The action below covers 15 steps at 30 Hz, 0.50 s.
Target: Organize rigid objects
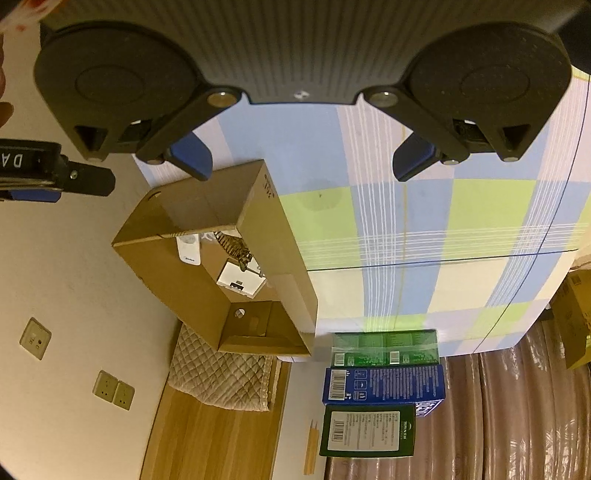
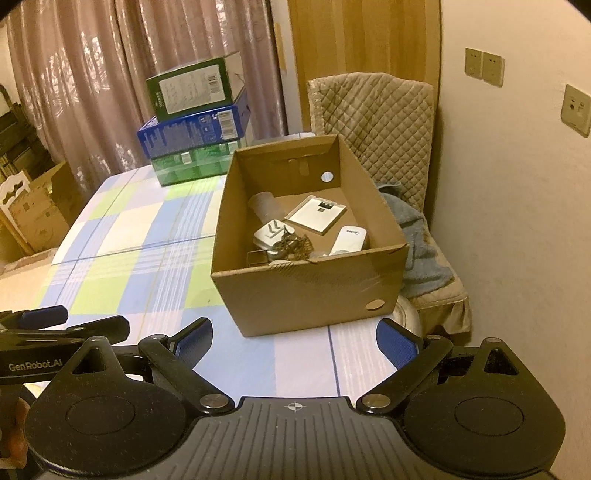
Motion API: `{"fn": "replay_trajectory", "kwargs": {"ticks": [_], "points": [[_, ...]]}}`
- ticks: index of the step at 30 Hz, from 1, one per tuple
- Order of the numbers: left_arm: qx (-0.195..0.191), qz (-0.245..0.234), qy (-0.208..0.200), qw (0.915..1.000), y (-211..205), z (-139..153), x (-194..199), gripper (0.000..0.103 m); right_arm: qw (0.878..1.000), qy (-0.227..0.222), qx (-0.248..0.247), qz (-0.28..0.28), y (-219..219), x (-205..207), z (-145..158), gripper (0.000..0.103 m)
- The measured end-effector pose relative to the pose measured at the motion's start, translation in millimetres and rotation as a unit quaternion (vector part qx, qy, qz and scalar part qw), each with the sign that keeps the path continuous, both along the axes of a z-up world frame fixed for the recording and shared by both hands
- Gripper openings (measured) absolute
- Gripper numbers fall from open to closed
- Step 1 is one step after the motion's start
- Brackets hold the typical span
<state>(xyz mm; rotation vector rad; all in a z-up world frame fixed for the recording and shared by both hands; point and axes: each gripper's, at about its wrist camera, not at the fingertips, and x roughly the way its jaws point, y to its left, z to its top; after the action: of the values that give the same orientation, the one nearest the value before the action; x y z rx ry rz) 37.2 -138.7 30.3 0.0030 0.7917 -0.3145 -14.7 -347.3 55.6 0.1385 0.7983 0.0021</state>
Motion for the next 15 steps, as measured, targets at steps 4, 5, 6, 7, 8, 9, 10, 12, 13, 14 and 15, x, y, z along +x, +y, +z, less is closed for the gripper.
{"fn": "replay_trajectory", "kwargs": {"ticks": [4,5,6,7,8,9,10,12,13,14,15], "points": [[0.002,0.004,0.001,1.0,1.0,-2.5,-2.1,0.102,1.0,0.001,-0.007,0.006,3.8,-0.2,-2.5,0.093],[0.004,0.005,0.001,1.0,1.1,-3.3,-2.5,0.102,1.0,0.002,-0.006,0.006,3.7,-0.5,-3.1,0.093],[0.005,0.006,0.001,1.0,1.4,-3.7,-3.0,0.102,1.0,0.003,-0.005,0.007,3.5,-0.9,-3.7,0.093],[0.005,0.008,0.002,1.0,1.7,-4.2,-3.5,0.102,1.0,0.003,-0.005,0.007,3.4,-1.3,-4.1,0.093],[0.004,0.009,0.004,0.9999,2.4,-5.1,-3.9,0.102,1.0,0.004,-0.007,0.008,3.3,-1.5,-4.8,0.093],[0.003,0.01,0.006,0.9999,3.4,-5.6,-4.6,0.102,1.0,0.005,-0.01,0.008,3.5,-1.9,-5.0,0.093],[0.002,0.01,0.007,0.9999,4.1,-6.0,-5.2,0.102,1.0,0.005,-0.013,0.01,3.6,-0.7,-5.8,0.093],[0.002,0.011,0.008,0.9999,5.7,-6.4,-6.3,0.102,1.0,0.007,-0.015,0.011,3.4,-1.1,-7.2,0.093],[0.001,0.012,0.009,0.9999,6.5,-6.4,-6.9,0.102,1.0,0.007,-0.014,0.011,3.2,-1.5,-7.7,0.093],[-0.001,0.012,0.011,0.9999,7.2,-6.5,-7.3,0.102,1.0,0.008,-0.014,0.011,3.1,-1.5,-8.4,0.093],[-0.002,0.013,0.012,0.9998,7.6,-6.7,-7.5,0.102,1.0,0.008,-0.015,0.011,3.3,-1.6,-9.0,0.093]]}}
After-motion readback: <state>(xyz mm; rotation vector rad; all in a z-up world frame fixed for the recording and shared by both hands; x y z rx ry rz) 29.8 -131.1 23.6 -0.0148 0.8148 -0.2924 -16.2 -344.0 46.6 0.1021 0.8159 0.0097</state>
